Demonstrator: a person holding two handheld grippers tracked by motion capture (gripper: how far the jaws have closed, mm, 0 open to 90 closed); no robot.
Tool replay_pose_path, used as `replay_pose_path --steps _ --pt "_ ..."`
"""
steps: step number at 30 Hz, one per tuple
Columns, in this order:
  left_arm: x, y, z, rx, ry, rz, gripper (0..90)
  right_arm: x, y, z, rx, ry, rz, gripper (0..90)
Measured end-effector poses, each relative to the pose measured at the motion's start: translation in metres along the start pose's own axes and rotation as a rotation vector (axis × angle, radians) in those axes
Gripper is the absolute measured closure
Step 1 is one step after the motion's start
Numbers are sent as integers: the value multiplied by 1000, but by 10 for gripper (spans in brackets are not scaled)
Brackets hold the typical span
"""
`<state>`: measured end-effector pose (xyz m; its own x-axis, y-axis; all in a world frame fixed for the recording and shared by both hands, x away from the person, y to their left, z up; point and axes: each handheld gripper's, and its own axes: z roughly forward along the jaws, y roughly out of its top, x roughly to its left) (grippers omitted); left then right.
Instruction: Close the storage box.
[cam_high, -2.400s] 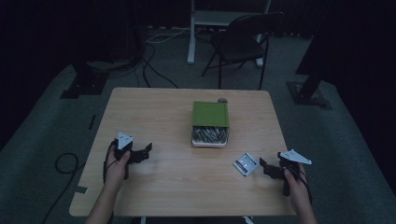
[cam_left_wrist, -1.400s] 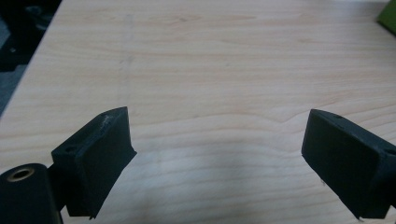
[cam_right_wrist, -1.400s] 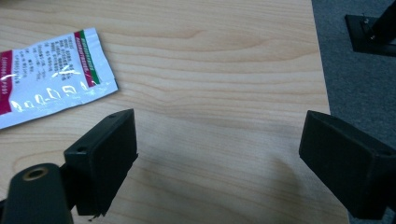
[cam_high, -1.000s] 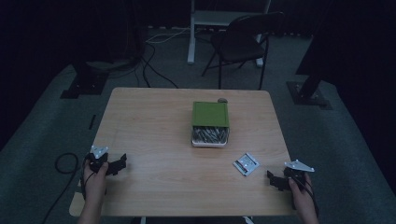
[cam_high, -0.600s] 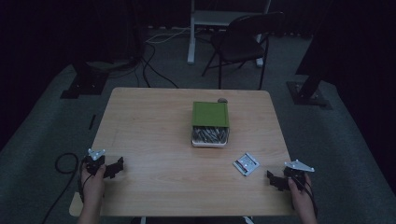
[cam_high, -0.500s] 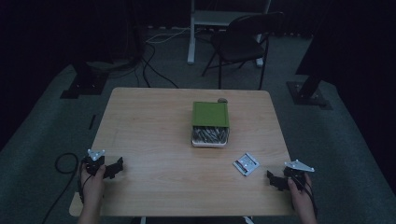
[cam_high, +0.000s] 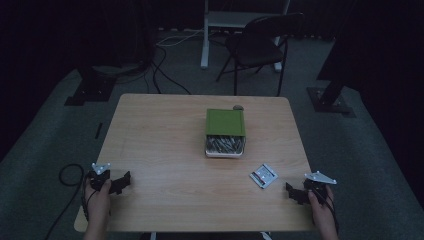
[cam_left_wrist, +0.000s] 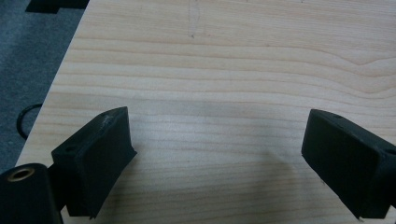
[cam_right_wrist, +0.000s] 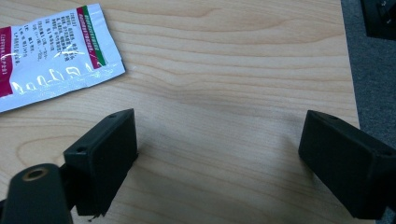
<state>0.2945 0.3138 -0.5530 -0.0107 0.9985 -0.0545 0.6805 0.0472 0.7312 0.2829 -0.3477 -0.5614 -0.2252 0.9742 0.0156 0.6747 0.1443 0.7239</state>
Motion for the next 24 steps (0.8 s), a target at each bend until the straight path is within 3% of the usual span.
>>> replay_pose_path --steps 6,11,15,19,24 --pt "1 -1 0 15 6 -14 95 0 0 0 0 0 0 113" --pt "-1 -1 0 24 26 2 94 0 0 0 0 0 0 113" --pt "-6 -2 0 40 75 15 95 0 0 0 0 0 0 113" --pt "-11 -2 1 38 109 -22 93 0 0 0 0 0 0 113" --pt "-12 -2 2 38 121 -33 93 0 0 0 -1 0 0 113"
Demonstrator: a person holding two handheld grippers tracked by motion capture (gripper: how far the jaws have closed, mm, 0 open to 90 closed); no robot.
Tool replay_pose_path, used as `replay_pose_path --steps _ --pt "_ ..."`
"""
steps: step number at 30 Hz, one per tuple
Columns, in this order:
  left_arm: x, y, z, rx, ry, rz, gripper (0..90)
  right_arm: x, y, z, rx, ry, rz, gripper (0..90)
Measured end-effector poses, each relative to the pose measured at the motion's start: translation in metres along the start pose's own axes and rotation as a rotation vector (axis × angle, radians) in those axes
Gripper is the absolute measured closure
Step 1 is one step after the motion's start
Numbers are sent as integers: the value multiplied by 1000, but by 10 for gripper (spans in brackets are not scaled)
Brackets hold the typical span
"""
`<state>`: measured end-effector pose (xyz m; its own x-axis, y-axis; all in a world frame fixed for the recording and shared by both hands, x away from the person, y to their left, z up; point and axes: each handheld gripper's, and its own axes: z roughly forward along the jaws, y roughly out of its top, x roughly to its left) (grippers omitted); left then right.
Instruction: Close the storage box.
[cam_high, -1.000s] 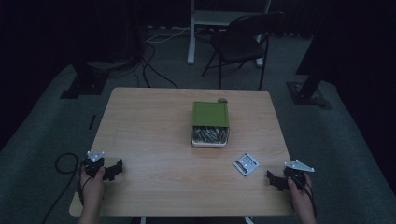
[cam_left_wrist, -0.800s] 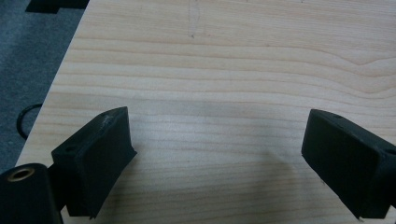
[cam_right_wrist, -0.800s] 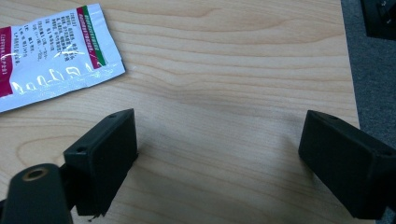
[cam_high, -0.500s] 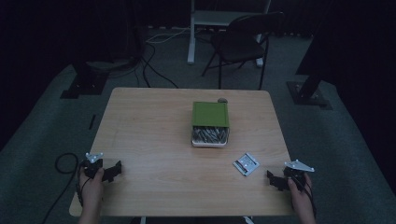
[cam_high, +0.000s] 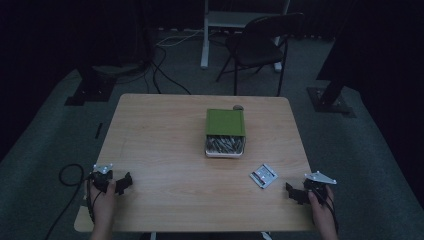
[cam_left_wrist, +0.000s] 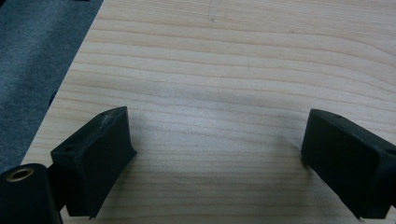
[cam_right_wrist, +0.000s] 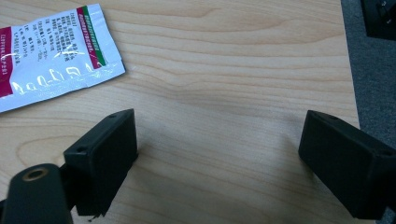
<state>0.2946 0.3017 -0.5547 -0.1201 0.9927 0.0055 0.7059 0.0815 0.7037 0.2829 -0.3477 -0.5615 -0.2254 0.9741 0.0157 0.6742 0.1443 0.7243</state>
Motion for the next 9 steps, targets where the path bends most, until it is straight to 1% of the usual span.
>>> replay_pose_path --steps 9 --pt "-1 0 1 -1 6 -7 93 0 0 0 0 0 0 113"
